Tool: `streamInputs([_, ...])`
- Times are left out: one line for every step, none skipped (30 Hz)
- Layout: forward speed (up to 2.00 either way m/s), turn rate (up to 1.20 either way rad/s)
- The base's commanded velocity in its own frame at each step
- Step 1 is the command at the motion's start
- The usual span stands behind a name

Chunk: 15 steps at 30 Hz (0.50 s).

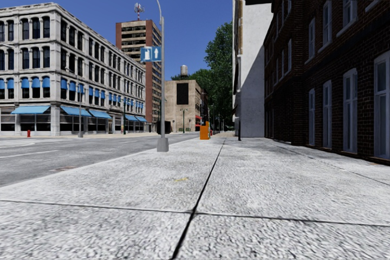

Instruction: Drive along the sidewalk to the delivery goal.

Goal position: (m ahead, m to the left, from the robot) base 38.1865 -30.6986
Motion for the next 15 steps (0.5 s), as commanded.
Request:
streamInputs([2.0,0.0])
streamInputs([2.0,0.0])
streamInputs([2.0,0.0])
streamInputs([2.0,0.0])
streamInputs([2.0,0.0])
streamInputs([2.0,0.0])
streamInputs([2.0,0.0])
streamInputs([2.0,0.0])
streamInputs([2.0,0.0])
streamInputs([2.0,0.0])
streamInputs([2.0,0.0])
streamInputs([2.0,0.0])
streamInputs([2.0,0.0])
streamInputs([2.0,0.0])
streamInputs([2.0,0.0])
